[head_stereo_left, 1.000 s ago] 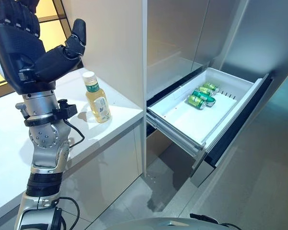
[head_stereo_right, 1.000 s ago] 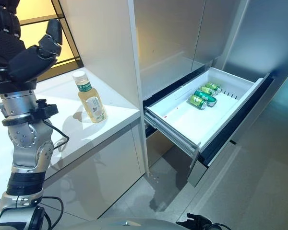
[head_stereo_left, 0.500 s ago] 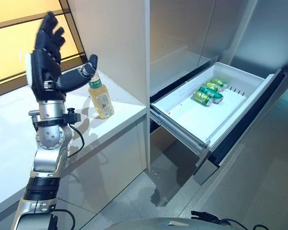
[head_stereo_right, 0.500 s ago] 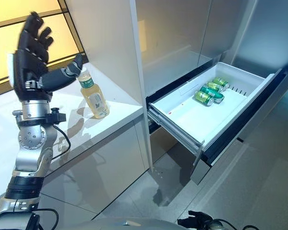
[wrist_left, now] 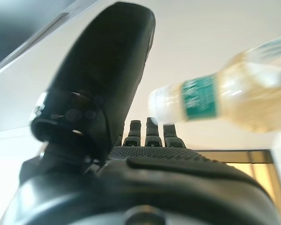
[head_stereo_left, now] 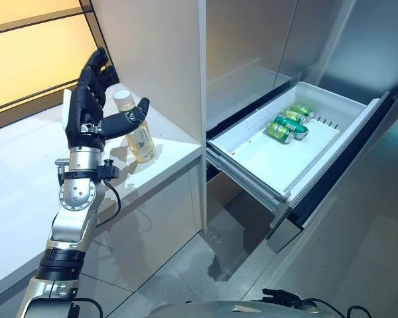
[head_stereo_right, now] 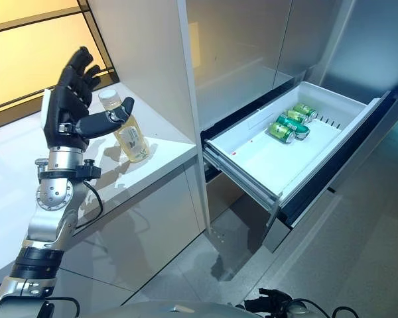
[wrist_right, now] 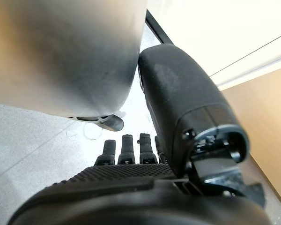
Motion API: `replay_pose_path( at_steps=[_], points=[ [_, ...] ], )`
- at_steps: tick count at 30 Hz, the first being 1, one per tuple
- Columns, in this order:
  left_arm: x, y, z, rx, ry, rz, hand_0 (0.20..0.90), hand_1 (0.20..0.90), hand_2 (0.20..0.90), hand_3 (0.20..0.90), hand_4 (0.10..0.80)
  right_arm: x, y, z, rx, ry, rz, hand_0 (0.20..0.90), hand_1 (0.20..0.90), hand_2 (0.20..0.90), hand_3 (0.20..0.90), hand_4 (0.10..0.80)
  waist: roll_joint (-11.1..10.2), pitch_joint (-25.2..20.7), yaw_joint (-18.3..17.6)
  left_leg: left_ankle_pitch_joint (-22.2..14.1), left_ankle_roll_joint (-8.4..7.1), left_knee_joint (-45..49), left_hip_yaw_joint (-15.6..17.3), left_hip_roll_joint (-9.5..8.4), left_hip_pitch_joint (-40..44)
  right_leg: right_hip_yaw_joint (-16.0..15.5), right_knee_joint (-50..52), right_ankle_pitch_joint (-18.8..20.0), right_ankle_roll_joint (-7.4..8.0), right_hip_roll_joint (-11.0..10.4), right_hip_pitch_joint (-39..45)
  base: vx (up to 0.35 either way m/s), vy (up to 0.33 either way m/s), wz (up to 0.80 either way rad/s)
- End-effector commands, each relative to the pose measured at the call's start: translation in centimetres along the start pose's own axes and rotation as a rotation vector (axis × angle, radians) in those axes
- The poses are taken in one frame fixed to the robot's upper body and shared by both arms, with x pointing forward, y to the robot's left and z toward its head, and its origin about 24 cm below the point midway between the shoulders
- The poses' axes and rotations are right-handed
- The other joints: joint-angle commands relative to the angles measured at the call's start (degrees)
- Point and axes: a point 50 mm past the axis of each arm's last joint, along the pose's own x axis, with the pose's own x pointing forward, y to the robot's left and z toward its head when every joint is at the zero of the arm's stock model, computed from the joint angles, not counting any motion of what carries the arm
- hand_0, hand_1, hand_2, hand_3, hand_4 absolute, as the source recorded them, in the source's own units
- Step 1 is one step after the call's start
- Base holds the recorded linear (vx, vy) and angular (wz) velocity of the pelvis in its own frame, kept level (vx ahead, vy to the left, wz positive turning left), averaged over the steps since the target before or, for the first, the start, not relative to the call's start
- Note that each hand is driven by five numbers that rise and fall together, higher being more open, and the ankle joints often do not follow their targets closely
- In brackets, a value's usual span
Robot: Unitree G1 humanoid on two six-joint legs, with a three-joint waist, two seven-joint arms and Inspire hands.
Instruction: Put drinks into fridge and close the fridge
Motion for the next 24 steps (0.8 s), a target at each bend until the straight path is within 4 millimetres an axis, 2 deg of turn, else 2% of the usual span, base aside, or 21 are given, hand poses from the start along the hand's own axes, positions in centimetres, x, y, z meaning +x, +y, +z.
replay_pose_path(
  at_steps=[1,17,24],
  points=[
    [2.2,0.2,3.6,0.042,-0.2,0.005,0.9,0.9,0.9,0.9,0.8,-0.1,-0.2,-0.3,-0.062,0.025,0.012,0.9,0.9,0.9,0.9,0.8,-0.2,-1.1,-1.2,-5.2,0.16,2.3,1.6,-0.54,-1.3,0.6,10.3,-11.0,0.41,1.2,-0.2,0.002,0.013,-0.04],
    [2.7,1.0,1.6,0.001,-0.091,0.098,0.9,0.9,0.9,0.9,0.8,-0.2,-0.4,-0.3,-0.079,0.03,0.016,0.9,0.9,0.9,0.9,0.8,-0.3,-1.3,-2.9,-5.5,0.36,2.2,3.2,-0.46,-0.5,2.2,10.2,-10.7,0.85,1.5,-0.1,0.002,0.004,-0.03],
    [3.0,1.1,1.0,0.04,-0.056,0.123,0.9,0.9,0.9,0.9,0.8,-0.2,-0.4,-0.4,-0.084,0.035,0.016,0.9,0.9,0.9,0.9,0.8,-0.4,-1.2,-3.5,-5.6,0.35,2.2,3.9,-0.32,-0.2,2.8,10.2,-10.6,0.95,1.6,0.0,0.0,0.0,0.0]
  ],
)
